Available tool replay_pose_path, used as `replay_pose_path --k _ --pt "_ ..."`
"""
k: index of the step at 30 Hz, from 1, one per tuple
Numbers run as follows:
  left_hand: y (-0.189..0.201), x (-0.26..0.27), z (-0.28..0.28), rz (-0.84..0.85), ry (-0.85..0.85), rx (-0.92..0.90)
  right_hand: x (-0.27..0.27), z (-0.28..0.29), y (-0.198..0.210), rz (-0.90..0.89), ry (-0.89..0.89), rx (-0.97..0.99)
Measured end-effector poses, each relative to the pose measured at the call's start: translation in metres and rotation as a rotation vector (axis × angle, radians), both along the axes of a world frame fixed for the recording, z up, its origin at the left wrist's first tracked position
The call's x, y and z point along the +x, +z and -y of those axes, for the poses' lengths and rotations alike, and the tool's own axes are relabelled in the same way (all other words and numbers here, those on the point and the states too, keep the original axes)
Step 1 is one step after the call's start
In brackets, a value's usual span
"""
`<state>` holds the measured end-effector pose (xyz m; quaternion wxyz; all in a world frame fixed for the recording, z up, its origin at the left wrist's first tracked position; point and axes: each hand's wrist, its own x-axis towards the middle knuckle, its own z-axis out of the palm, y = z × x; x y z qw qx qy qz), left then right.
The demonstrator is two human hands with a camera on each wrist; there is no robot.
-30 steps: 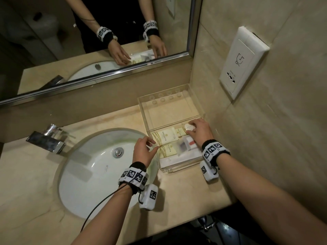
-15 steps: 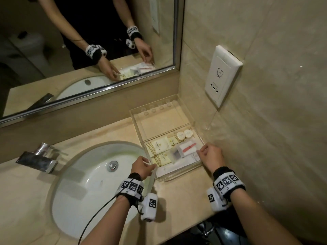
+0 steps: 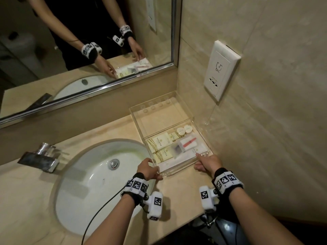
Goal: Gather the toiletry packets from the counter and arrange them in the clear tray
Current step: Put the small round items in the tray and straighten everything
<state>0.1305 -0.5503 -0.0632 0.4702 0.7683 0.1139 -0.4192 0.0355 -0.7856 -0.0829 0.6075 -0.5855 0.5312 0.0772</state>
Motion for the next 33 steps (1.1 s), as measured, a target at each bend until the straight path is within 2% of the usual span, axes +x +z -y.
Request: replay_pose_path --k 3,8,16,24,33 --pt "-0.004 -0.004 -0.001 0.037 0.017 -0.017 0.001 -0.005 0.002 0.073 -0.085 0.038" --pt "-0.006 -0.006 -0.005 0.093 0.069 -0.044 0.005 -0.008 0.004 0.1 -0.086 -0.04" --pt "-0.007 -0.004 -0.004 0.139 0.123 -0.073 0.013 -0.008 0.006 0.18 -0.178 0.014" --pt "-0.005 0.013 0.0 0.16 0.196 -0.087 0.036 -0.005 0.006 0.194 -0.179 0.077" --pt "-0.001 0.024 0.004 0.077 0.512 -0.264 0.071 -0.007 0.011 0.214 -0.226 0.15"
